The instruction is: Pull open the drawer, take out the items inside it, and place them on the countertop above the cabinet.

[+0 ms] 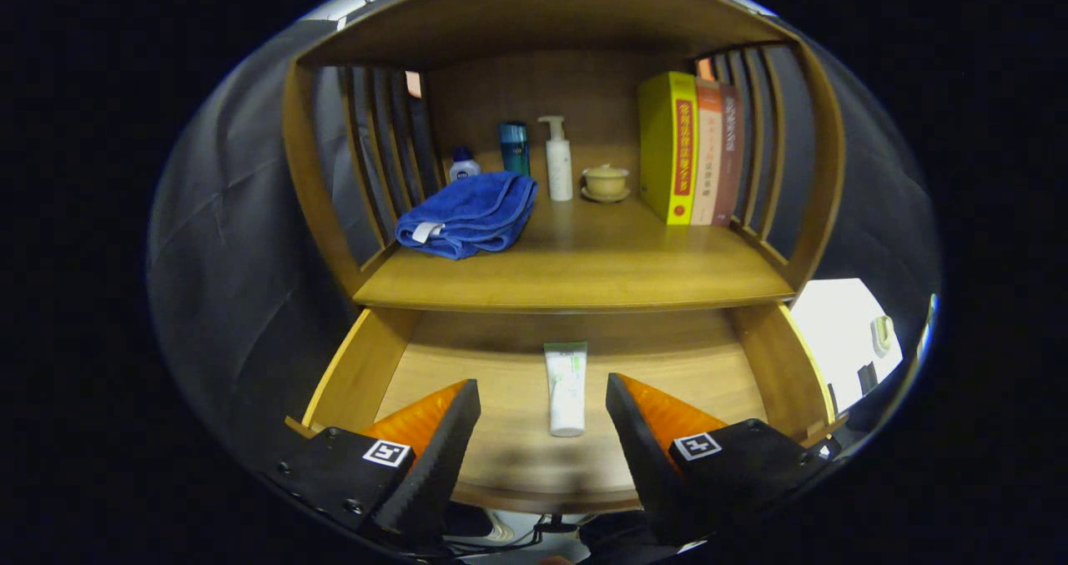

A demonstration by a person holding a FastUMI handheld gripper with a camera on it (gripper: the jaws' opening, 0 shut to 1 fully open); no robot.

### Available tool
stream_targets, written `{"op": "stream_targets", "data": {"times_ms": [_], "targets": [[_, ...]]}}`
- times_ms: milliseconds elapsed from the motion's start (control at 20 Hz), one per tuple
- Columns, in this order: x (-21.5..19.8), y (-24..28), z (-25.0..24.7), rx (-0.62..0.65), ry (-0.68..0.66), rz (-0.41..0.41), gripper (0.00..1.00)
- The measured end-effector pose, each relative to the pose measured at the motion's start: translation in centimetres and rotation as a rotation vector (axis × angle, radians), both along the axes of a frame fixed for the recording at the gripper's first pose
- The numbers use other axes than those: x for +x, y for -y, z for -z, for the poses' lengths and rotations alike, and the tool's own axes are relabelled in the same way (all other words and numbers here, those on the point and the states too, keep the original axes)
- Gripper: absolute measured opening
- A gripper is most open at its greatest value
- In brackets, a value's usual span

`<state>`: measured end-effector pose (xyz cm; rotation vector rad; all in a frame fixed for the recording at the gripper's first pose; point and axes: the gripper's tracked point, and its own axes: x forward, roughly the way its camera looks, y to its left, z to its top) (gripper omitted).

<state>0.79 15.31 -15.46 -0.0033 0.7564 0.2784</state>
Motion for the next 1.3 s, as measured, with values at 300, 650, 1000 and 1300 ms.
{"op": "stream_targets", "data": {"times_ms": [300, 650, 1000, 1300], "targets": [[5.0, -0.3, 5.6, -0.071, -0.259, -0.003, 0.99], [6.2, 0.0, 11.5, -0.133, -0.431, -0.009, 0.98], [5.4, 0.2, 14.1, -0.155, -0.56, 0.007, 0.72], [5.9, 0.2, 10.9, -0.109, -0.55, 0.029, 0.42]]}}
